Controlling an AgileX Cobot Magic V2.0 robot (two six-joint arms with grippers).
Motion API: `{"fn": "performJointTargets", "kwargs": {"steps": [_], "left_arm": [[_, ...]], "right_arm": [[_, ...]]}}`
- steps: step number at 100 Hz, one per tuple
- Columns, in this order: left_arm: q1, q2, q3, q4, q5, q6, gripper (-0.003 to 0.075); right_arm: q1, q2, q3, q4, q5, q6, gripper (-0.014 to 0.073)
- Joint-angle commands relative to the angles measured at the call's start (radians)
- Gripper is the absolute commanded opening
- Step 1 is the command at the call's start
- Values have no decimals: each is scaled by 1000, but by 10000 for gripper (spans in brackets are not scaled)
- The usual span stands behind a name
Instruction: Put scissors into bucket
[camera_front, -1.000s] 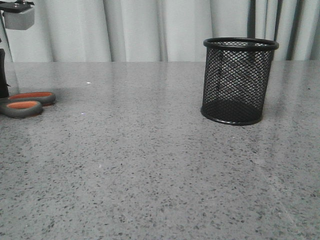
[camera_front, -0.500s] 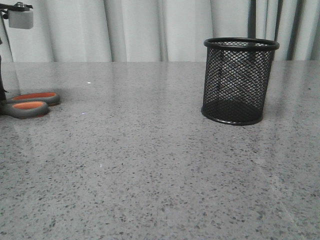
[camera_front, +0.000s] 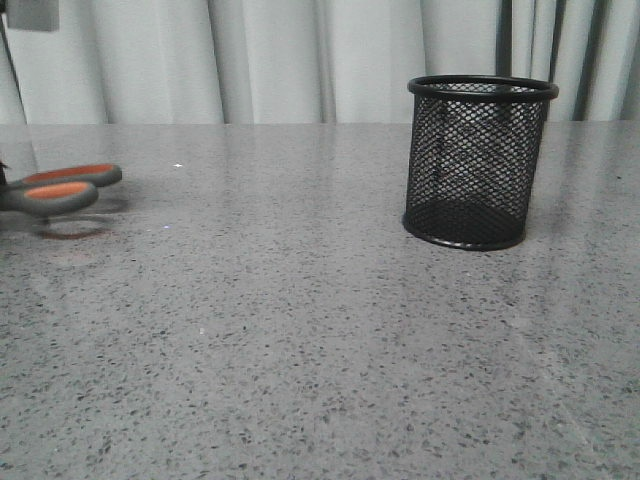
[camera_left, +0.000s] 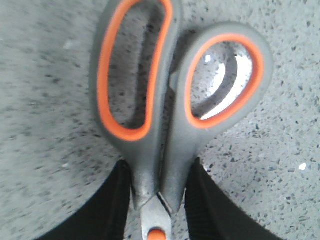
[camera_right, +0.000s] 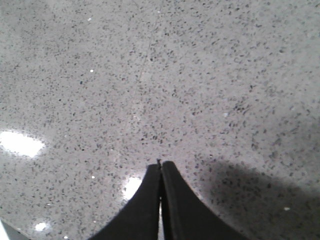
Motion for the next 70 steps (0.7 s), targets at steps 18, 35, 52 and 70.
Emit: {"fn": "performJointTargets", "kwargs": {"steps": [18, 35, 52, 70], "left_arm": [[-14, -149, -24, -136, -82, -14, 6], [-109, -239, -26, -162, -157, -14, 6], [-260, -306, -29, -158, -201, -14, 7], [-437, -350, -30, -158, -257, -14, 7]], "right_arm": [[3, 10, -30, 216, -26, -96, -46], [3, 10, -30, 696, 3, -392, -34], [3, 14, -30, 1006, 3, -502, 255], [3, 50, -65, 1032, -3, -504, 536]]}}
